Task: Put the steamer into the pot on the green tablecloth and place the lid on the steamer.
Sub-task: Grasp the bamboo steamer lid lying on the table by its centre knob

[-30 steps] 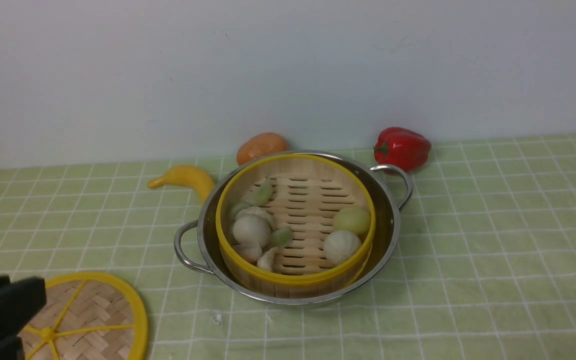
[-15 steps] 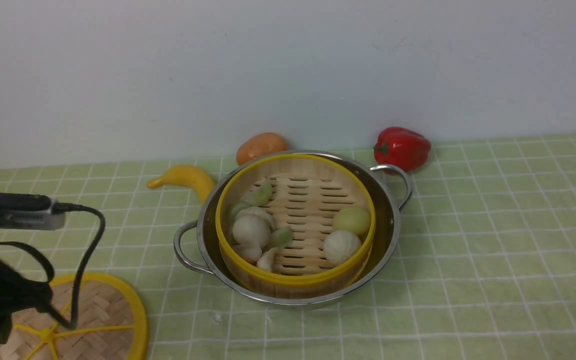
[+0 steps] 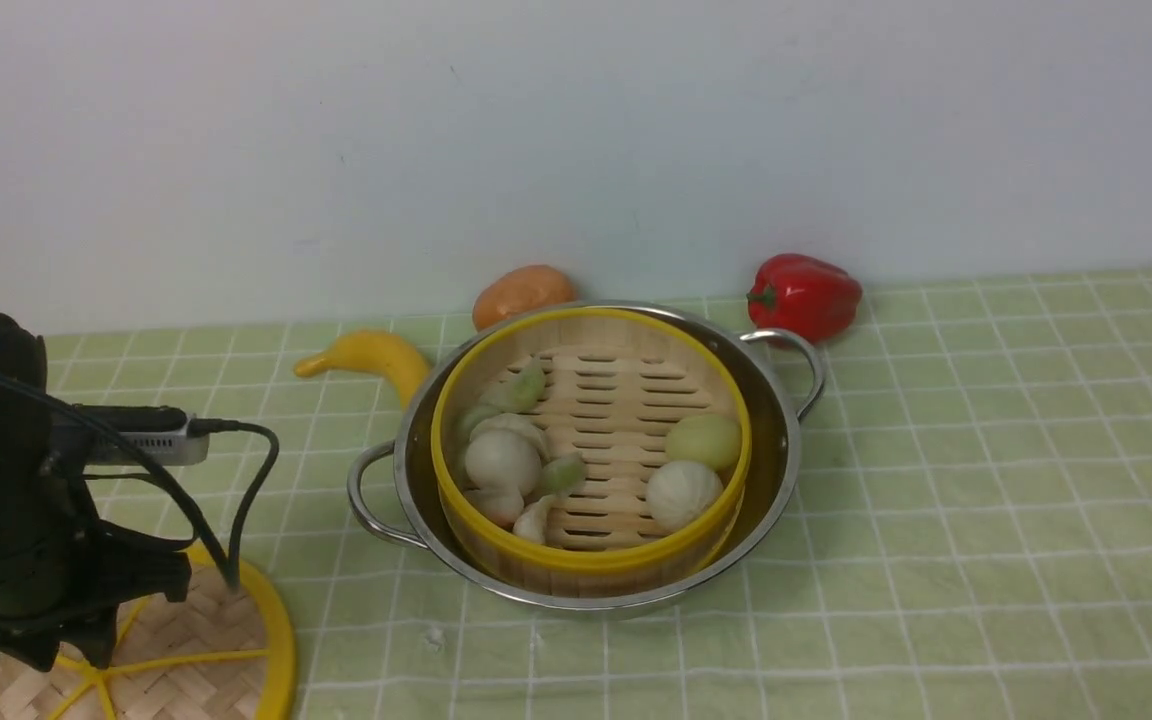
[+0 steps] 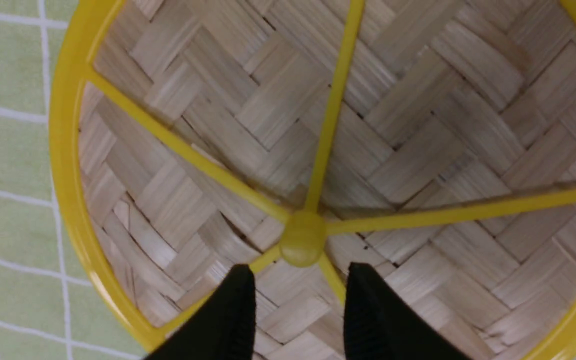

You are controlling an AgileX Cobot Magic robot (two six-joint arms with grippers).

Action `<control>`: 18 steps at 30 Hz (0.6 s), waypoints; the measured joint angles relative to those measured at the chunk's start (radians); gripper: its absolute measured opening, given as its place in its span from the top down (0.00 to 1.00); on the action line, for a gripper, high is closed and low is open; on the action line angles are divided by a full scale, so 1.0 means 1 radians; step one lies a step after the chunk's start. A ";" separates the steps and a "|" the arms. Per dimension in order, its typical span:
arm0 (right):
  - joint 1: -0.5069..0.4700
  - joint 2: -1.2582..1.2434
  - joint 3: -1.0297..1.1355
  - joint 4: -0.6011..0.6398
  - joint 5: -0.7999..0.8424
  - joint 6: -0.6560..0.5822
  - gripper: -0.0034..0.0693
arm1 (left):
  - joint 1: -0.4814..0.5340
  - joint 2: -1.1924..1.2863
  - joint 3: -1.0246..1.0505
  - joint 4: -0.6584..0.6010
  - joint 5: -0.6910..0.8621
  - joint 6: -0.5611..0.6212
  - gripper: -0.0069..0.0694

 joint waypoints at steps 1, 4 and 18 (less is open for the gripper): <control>0.000 0.000 0.001 0.000 0.000 0.000 0.62 | 0.000 0.006 -0.002 0.000 -0.004 -0.001 0.59; 0.000 0.000 0.001 0.000 0.000 0.000 0.62 | 0.000 0.036 -0.004 -0.004 -0.006 -0.001 0.59; 0.000 0.000 0.001 0.000 0.000 0.000 0.62 | 0.000 0.090 -0.004 0.000 -0.027 -0.027 0.76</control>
